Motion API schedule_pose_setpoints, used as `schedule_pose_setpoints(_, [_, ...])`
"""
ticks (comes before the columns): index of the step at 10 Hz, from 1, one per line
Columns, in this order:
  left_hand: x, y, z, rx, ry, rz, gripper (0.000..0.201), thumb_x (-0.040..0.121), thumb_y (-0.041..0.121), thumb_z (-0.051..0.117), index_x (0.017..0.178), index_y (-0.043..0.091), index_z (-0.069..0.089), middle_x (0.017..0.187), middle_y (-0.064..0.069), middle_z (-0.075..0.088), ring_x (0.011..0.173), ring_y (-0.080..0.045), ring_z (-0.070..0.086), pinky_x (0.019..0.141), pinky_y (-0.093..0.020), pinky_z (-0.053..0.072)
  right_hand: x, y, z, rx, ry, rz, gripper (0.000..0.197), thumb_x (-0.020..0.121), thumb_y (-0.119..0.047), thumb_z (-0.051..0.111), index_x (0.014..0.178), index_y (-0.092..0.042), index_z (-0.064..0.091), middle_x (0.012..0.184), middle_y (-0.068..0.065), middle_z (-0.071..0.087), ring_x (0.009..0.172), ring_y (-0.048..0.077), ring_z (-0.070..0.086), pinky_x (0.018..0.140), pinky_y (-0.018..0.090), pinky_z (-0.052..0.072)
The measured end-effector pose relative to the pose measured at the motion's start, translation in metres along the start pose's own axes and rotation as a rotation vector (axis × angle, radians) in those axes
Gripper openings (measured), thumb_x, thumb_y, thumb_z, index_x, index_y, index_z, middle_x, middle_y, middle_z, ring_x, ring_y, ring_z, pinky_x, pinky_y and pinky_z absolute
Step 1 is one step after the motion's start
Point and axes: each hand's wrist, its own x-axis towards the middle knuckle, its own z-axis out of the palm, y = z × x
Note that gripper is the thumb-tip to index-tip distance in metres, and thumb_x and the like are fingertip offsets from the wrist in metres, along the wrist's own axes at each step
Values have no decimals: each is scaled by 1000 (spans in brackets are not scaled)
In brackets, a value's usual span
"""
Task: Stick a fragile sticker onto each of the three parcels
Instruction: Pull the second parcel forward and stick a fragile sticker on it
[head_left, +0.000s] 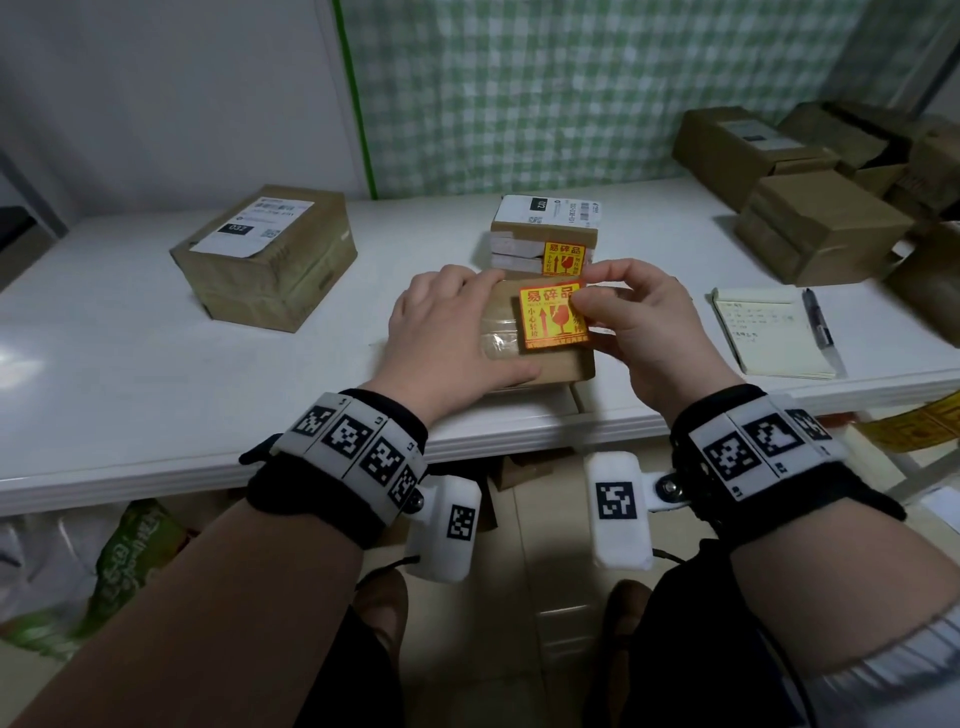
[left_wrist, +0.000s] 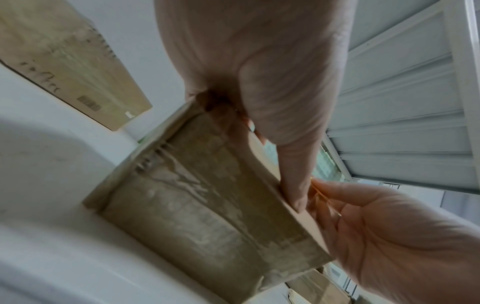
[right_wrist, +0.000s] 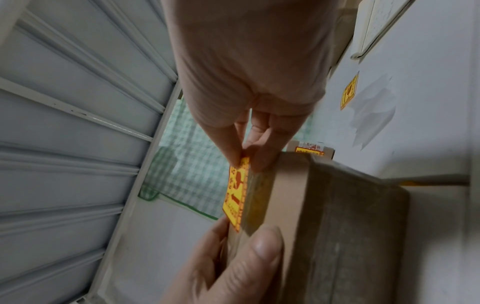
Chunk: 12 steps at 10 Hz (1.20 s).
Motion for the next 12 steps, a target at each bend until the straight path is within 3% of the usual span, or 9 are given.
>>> schedule_pose_setpoints(2, [0, 1, 0, 18, -12, -1, 93, 64, 70, 62, 140, 30, 30, 135, 2, 39, 127, -22, 28, 106, -39, 25, 1, 1, 2, -42, 24, -21, 21, 82, 4, 61, 83, -16, 57, 86, 12, 62, 79, 24, 64, 67, 31, 55])
schedule_pose_setpoints(3, [0, 1, 0, 23, -15, 0, 93, 63, 71, 62, 140, 29, 30, 134, 2, 39, 127, -22, 29, 106, -39, 26, 1, 3, 3, -43, 30, -35, 22, 81, 6, 61, 82, -16, 57, 80, 9, 59, 78, 24, 63, 63, 28, 55])
schedule_pose_setpoints(5, [0, 2, -1, 27, -15, 4, 94, 63, 72, 61, 140, 29, 31, 135, 2, 40, 127, -22, 29, 105, -40, 26, 2, 6, 2, -68, 31, -55, 24, 81, 6, 61, 80, -18, 58, 75, 5, 59, 73, 19, 62, 62, 26, 52])
schedule_pose_setpoints(7, [-1, 2, -1, 27, -9, 1, 93, 63, 70, 63, 140, 29, 31, 135, 2, 40, 128, -22, 29, 106, -39, 26, 1, 9, 3, -134, 47, -112, 25, 81, 4, 62, 78, -20, 58, 58, -9, 60, 64, 13, 61, 59, 23, 49])
schedule_pose_setpoints(9, [0, 1, -1, 29, -12, 1, 94, 62, 71, 62, 141, 29, 30, 135, 2, 39, 128, -22, 29, 106, -39, 26, 1, 10, 5, -198, 68, -147, 25, 81, 1, 64, 78, -22, 57, 68, 2, 57, 68, 19, 58, 62, 28, 48])
schedule_pose_setpoints(11, [-1, 1, 1, 26, -8, 6, 94, 62, 71, 63, 141, 29, 31, 134, 2, 40, 127, -23, 29, 106, -38, 25, 0, 14, 8, -267, 125, -196, 25, 80, -2, 64, 74, -25, 57, 69, -2, 57, 69, 16, 56, 68, 34, 51])
schedule_pose_setpoints(12, [0, 0, 1, 26, -3, 6, 94, 62, 71, 62, 140, 29, 31, 134, 2, 40, 127, -22, 29, 106, -38, 25, 1, 16, 8, -302, 151, -233, 27, 79, -2, 65, 73, -27, 57, 71, -2, 57, 70, 16, 55, 68, 32, 50])
